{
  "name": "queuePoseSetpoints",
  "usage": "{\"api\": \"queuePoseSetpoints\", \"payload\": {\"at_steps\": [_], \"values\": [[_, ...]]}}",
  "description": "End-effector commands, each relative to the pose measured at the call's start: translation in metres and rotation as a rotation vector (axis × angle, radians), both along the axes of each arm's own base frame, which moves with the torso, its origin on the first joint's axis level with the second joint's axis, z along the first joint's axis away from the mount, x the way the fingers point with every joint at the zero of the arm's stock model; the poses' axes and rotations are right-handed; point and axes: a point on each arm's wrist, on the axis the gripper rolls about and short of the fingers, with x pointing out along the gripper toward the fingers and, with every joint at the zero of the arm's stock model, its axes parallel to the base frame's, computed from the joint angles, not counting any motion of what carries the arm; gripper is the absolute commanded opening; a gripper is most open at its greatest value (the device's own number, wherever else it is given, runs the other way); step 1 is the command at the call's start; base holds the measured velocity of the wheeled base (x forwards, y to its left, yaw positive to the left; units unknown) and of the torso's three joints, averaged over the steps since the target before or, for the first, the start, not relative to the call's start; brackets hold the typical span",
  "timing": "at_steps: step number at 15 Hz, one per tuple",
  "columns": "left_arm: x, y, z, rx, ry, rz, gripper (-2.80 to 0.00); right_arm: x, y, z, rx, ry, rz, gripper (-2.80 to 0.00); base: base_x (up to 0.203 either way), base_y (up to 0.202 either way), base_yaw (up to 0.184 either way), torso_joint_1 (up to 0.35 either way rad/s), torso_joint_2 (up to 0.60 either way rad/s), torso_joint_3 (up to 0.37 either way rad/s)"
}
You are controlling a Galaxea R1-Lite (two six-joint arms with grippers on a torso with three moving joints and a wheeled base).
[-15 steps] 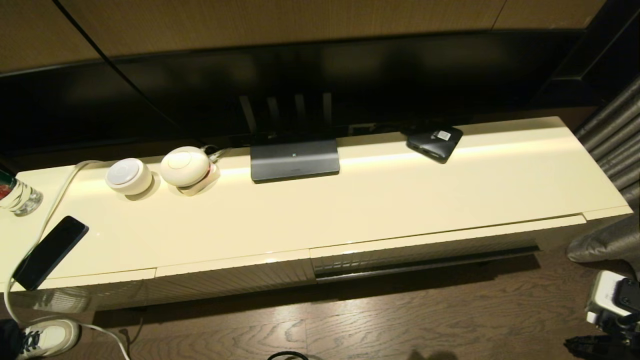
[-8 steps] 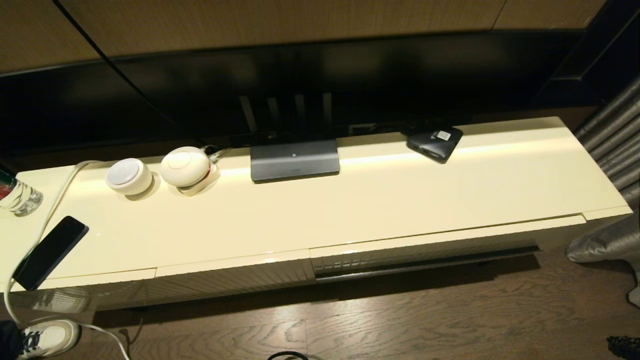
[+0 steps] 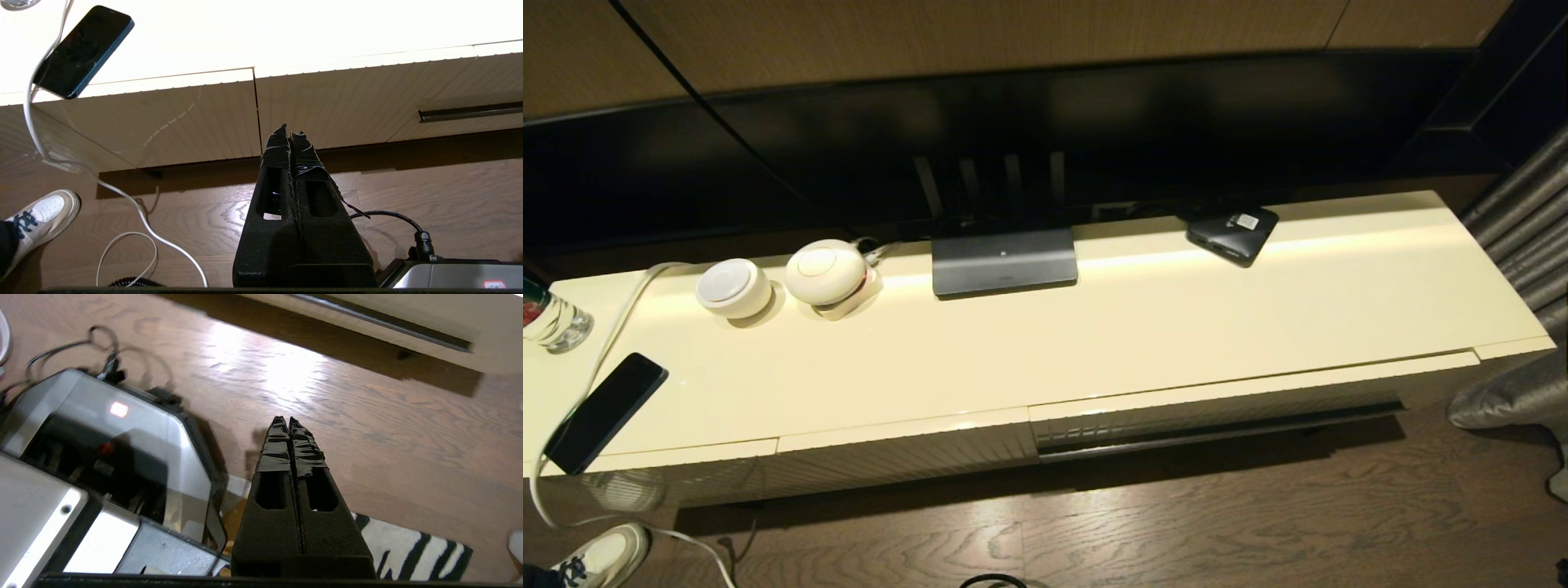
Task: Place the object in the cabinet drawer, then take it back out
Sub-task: Open the drawer
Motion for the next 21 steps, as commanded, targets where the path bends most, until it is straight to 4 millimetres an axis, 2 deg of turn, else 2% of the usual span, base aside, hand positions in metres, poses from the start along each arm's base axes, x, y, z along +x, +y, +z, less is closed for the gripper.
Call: {"api": "queuePoseSetpoints", "payload": {"at_steps": [1, 4, 7, 12, 16, 18, 21], "values": [[0.0, 0.0, -0.001, 0.0, 0.003, 0.001, -2.8, -0.003, -0.002, 0.002, 0.013, -0.022, -0.055, -2.8, 0.0, 0.0, 0.0, 0.0, 0.0, 0.0], [0.0, 0.0, -0.001, 0.0, 0.003, 0.001, -2.8, -0.007, -0.004, 0.008, 0.037, -0.053, -0.096, -2.8, 0.0, 0.0, 0.0, 0.0, 0.0, 0.0], [0.0, 0.0, -0.001, 0.0, 0.003, 0.001, -2.8, -0.024, -0.007, 0.009, 0.05, -0.13, -0.168, -2.8, 0.0, 0.0, 0.0, 0.0, 0.0, 0.0], [0.0, 0.0, -0.001, 0.0, 0.004, 0.001, -2.8, -0.053, -0.016, -0.01, 0.083, -0.225, -0.286, -2.8, 0.0, 0.0, 0.0, 0.0, 0.0, 0.0], [0.0, 0.0, -0.001, 0.0, 0.003, 0.001, -2.8, -0.057, -0.017, -0.012, 0.107, -0.243, -0.347, -2.8, 0.0, 0.0, 0.0, 0.0, 0.0, 0.0], [0.0, 0.0, -0.001, 0.0, 0.004, 0.001, -2.8, -0.063, -0.016, -0.027, 0.137, -0.243, -0.394, -2.8, 0.0, 0.0, 0.0, 0.0, 0.0, 0.0], [0.0, 0.0, -0.001, 0.0, 0.003, 0.001, -2.8, -0.061, -0.015, -0.061, 0.13, -0.2, -0.417, -2.8, 0.0, 0.0, 0.0, 0.0, 0.0, 0.0]]}}
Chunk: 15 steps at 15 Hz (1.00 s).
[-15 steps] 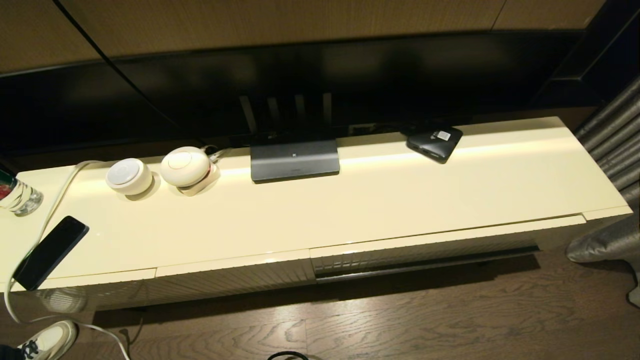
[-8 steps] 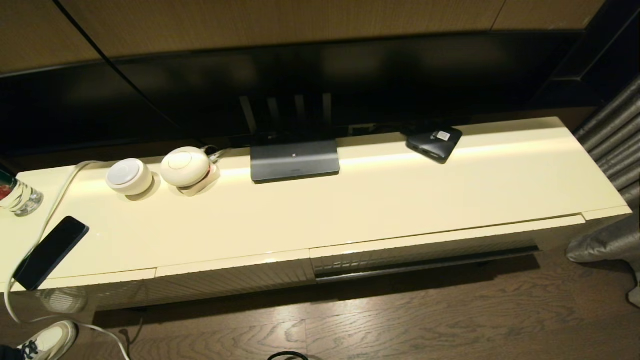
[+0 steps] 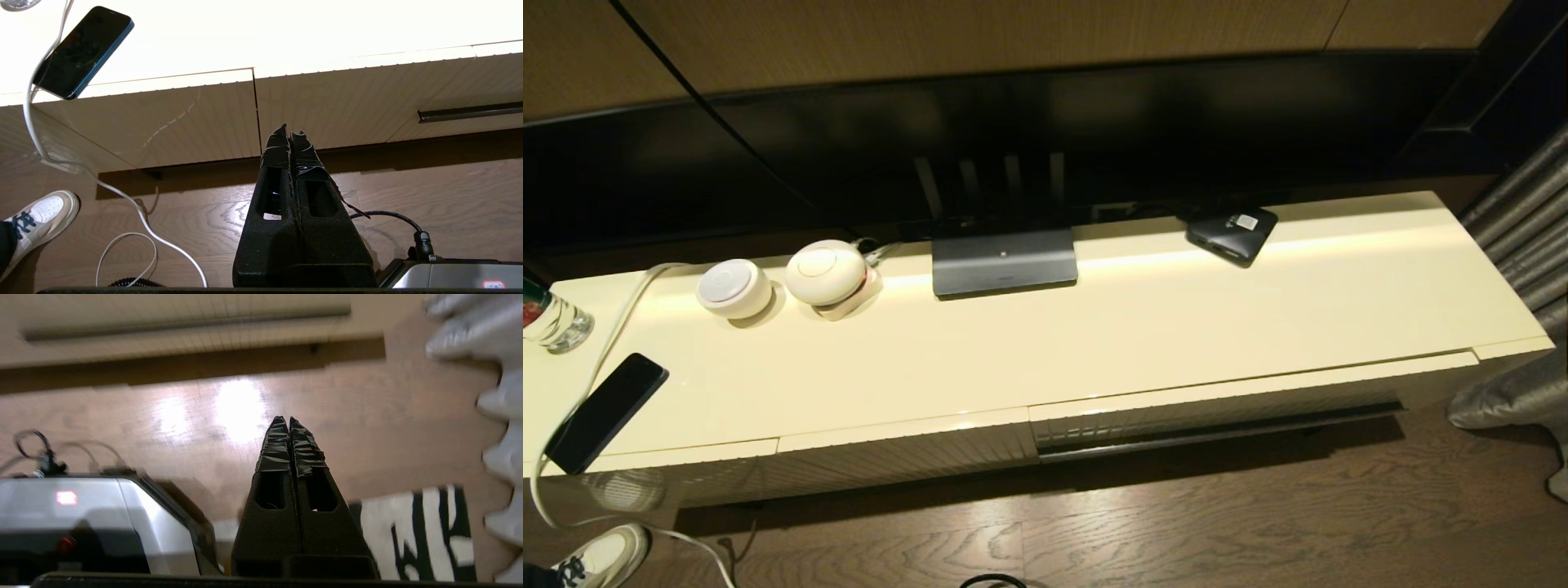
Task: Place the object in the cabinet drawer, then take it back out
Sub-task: Open the drawer
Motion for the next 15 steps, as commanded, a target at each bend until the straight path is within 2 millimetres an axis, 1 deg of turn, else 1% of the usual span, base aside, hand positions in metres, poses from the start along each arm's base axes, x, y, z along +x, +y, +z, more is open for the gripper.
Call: {"api": "queuePoseSetpoints", "payload": {"at_steps": [1, 3, 4, 5, 6, 7, 8, 10, 12, 15], "values": [[0.0, 0.0, -0.001, 0.0, 0.005, 0.001, -2.8, 0.001, 0.001, -0.024, 0.003, 0.003, -0.019, -2.8, 0.0, 0.0, 0.0, 0.0, 0.0, 0.0], [0.0, 0.0, -0.001, 0.0, 0.004, 0.001, -2.8, 0.011, 0.002, -0.043, -0.001, -0.013, -0.044, -2.8, 0.0, 0.0, 0.0, 0.0, 0.0, 0.0], [0.0, 0.0, -0.001, 0.0, 0.005, 0.001, -2.8, 0.017, 0.002, -0.051, -0.004, -0.059, -0.054, -2.8, 0.0, 0.0, 0.0, 0.0, 0.0, 0.0], [0.0, 0.0, -0.001, 0.0, 0.004, 0.001, -2.8, 0.022, 0.003, -0.063, -0.015, -0.083, -0.05, -2.8, 0.0, 0.0, 0.0, 0.0, 0.0, 0.0], [0.0, 0.0, -0.001, 0.0, 0.005, 0.001, -2.8, 0.026, 0.003, -0.068, -0.028, -0.142, -0.034, -2.8, 0.0, 0.0, 0.0, 0.0, 0.0, 0.0], [0.0, 0.0, -0.001, 0.0, 0.005, 0.001, -2.8, 0.028, 0.004, -0.069, -0.033, -0.152, -0.031, -2.8, 0.0, 0.0, 0.0, 0.0, 0.0, 0.0], [0.0, 0.0, -0.001, 0.0, 0.004, 0.001, -2.8, 0.029, 0.004, -0.071, -0.034, -0.119, -0.037, -2.8, 0.0, 0.0, 0.0, 0.0, 0.0, 0.0], [0.0, 0.0, -0.001, 0.0, 0.004, 0.001, -2.8, 0.024, 0.005, -0.072, -0.038, -0.165, -0.014, -2.8, 0.0, 0.0, 0.0, 0.0, 0.0, 0.0], [0.0, 0.0, -0.001, 0.0, 0.004, 0.001, -2.8, 0.018, 0.006, -0.078, -0.033, -0.174, 0.047, -2.8, 0.0, 0.0, 0.0, 0.0, 0.0, 0.0], [0.0, 0.0, -0.001, 0.0, 0.005, 0.001, -2.8, 0.008, 0.006, -0.086, -0.036, -0.207, 0.073, -2.8, 0.0, 0.0, 0.0, 0.0, 0.0, 0.0]]}}
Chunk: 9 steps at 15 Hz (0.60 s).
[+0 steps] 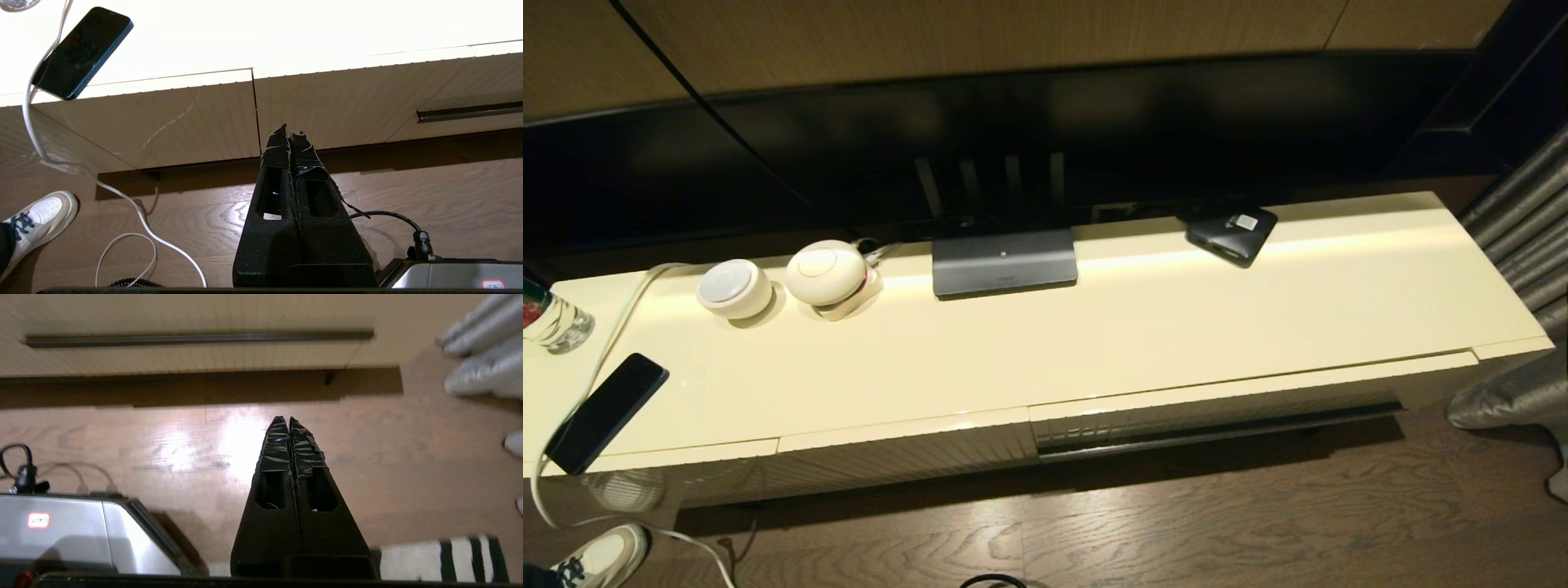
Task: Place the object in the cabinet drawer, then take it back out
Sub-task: Open the drawer
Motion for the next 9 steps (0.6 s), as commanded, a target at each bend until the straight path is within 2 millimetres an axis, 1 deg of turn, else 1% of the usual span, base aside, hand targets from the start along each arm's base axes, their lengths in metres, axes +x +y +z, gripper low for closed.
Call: {"api": "queuePoseSetpoints", "payload": {"at_steps": [1, 4, 9], "values": [[0.0003, 0.0, -0.0008, 0.0, 0.005, 0.001, -2.8, -0.0076, 0.0, -0.0035, -0.005, -0.07, 0.011, -2.8, 0.0, 0.0, 0.0, 0.0, 0.0, 0.0], [0.0003, 0.0, -0.0009, 0.0, 0.005, 0.001, -2.8, -0.013, 0.0004, -0.0051, -0.04, -0.145, 0.035, -2.8, 0.0, 0.0, 0.0, 0.0, 0.0, 0.0], [0.0003, 0.0, -0.0008, 0.0, 0.005, 0.001, -2.8, -0.013, 0.0004, -0.0053, -0.033, -0.143, 0.033, -2.8, 0.0, 0.0, 0.0, 0.0, 0.0, 0.0]]}}
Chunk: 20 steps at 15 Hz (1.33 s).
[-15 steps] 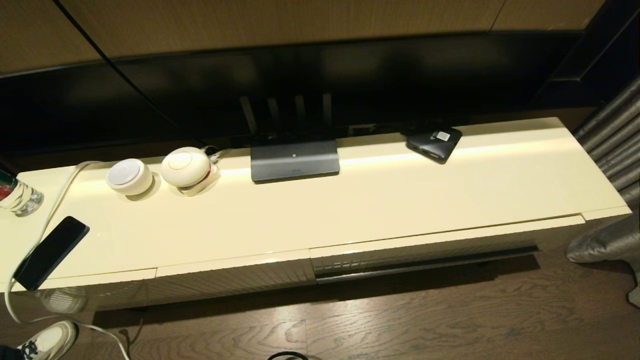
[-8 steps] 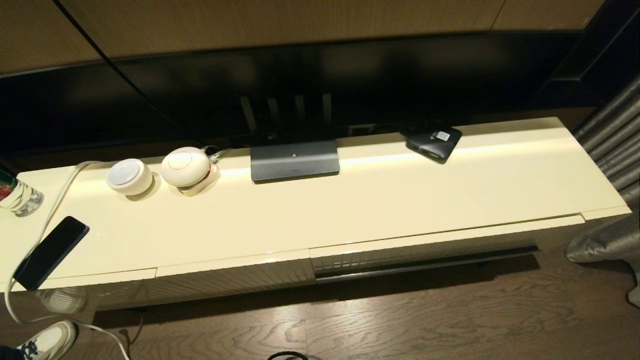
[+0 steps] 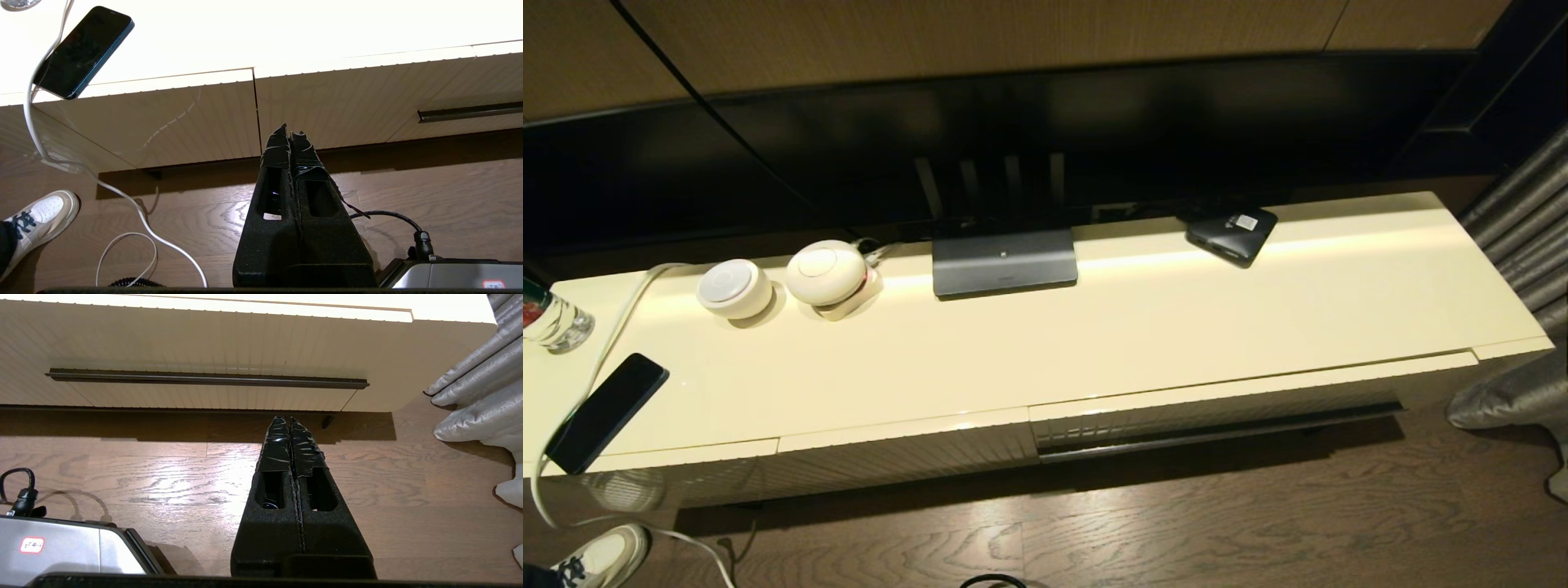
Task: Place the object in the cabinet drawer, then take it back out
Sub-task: Open the drawer
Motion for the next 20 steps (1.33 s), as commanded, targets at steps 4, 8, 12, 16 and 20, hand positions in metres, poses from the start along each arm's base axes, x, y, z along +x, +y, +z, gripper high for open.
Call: {"api": "queuePoseSetpoints", "payload": {"at_steps": [4, 8, 12, 16, 20], "values": [[0.0003, 0.0, -0.0009, 0.0, 0.005, 0.001, -2.8, -0.0005, -0.0002, 0.0003, 0.069, -0.011, -0.009, -2.8, 0.0, 0.0, 0.0, 0.0, 0.0, 0.0], [0.0003, 0.0, -0.0009, 0.0, 0.005, 0.001, -2.8, -0.0005, -0.0002, 0.0003, 0.069, -0.01, -0.009, -2.8, 0.0, 0.0, 0.0, 0.0, 0.0, 0.0], [0.0003, 0.0, -0.0008, 0.0, 0.005, 0.001, -2.8, -0.0004, -0.0002, 0.0004, 0.069, -0.01, -0.009, -2.8, 0.0, 0.0, 0.0, 0.0, 0.0, 0.0], [0.0003, 0.0, -0.0007, 0.0, 0.003, 0.001, -2.8, -0.0005, -0.0002, 0.0003, 0.07, -0.011, -0.009, -2.8, 0.0, 0.0, 0.0, 0.0, 0.0, 0.0], [0.0003, 0.0, -0.0007, 0.0, 0.003, 0.001, -2.8, -0.0005, -0.0002, 0.0003, 0.069, -0.011, -0.009, -2.8, 0.0, 0.0, 0.0, 0.0, 0.0, 0.0]]}}
